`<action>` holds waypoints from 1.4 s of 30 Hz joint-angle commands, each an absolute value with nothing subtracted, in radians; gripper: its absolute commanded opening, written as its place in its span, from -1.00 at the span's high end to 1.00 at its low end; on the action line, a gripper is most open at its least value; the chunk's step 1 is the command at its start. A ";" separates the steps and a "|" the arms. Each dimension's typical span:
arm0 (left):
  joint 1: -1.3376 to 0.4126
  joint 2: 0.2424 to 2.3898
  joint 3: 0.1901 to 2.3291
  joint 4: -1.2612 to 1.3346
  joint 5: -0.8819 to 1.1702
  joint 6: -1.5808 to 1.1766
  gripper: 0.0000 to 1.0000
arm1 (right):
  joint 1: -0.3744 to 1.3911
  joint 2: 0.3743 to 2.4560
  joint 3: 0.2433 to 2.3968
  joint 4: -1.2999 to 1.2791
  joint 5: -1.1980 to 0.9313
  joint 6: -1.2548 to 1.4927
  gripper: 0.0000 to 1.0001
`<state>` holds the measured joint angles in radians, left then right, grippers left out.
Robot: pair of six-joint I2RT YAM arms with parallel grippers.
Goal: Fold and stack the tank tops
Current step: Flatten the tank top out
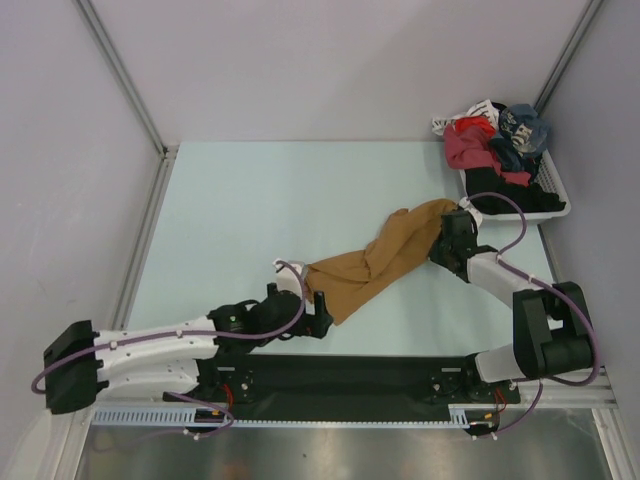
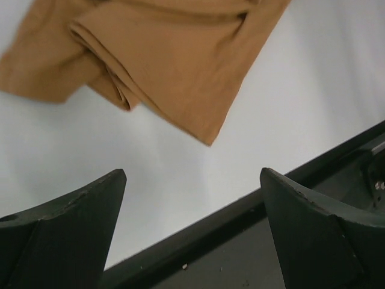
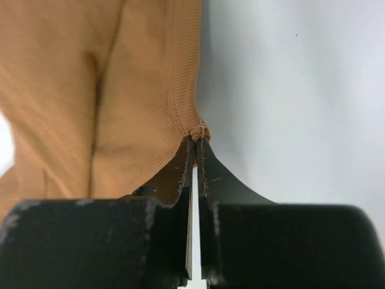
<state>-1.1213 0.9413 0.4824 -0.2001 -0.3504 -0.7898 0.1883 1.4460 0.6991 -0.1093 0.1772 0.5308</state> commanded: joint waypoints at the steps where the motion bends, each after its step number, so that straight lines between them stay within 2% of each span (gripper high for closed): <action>1: -1.196 1.024 0.564 -0.278 -0.445 -0.897 -0.98 | 0.189 1.364 0.669 -0.046 0.219 0.546 1.00; 6: -1.250 1.262 0.725 -0.330 -0.434 -0.838 -0.80 | 0.190 1.342 0.649 -0.031 0.233 0.548 1.00; 9: -1.267 1.398 0.814 -0.382 -0.417 -0.804 -0.76 | 0.189 1.345 0.647 -0.031 0.235 0.549 1.00; 13: -1.281 1.509 0.896 -0.428 -0.407 -0.772 -0.58 | 0.189 1.347 0.649 -0.029 0.227 0.551 1.00; 23: -1.278 1.634 0.982 -0.474 -0.454 -0.715 -0.45 | 0.189 1.345 0.646 -0.028 0.213 0.552 1.00; 29: -1.264 1.692 1.029 -0.479 -0.448 -0.675 -0.22 | 0.190 1.339 0.646 -0.032 0.216 0.552 1.00; 35: -1.198 1.732 1.002 -0.420 -0.374 -0.640 0.20 | 0.189 1.338 0.644 -0.029 0.213 0.551 1.00; 37: -1.169 1.732 0.976 -0.370 -0.321 -0.624 0.40 | 0.187 1.335 0.643 -0.029 0.215 0.549 1.00; 40: -1.160 1.732 0.968 -0.348 -0.293 -0.611 0.89 | 0.186 1.327 0.641 -0.031 0.219 0.552 1.00; 41: -1.161 1.729 0.976 -0.360 -0.301 -0.604 0.99 | 0.186 1.325 0.640 -0.031 0.222 0.552 1.00; 42: -1.160 1.715 0.986 -0.415 -0.316 -0.606 0.99 | 0.186 1.322 0.640 -0.032 0.221 0.554 1.00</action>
<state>-1.1667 1.7256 0.9878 -0.4011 -0.3321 -0.6346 0.1883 1.3579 0.6441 -0.0612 0.1982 0.5468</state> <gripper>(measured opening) 0.025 0.019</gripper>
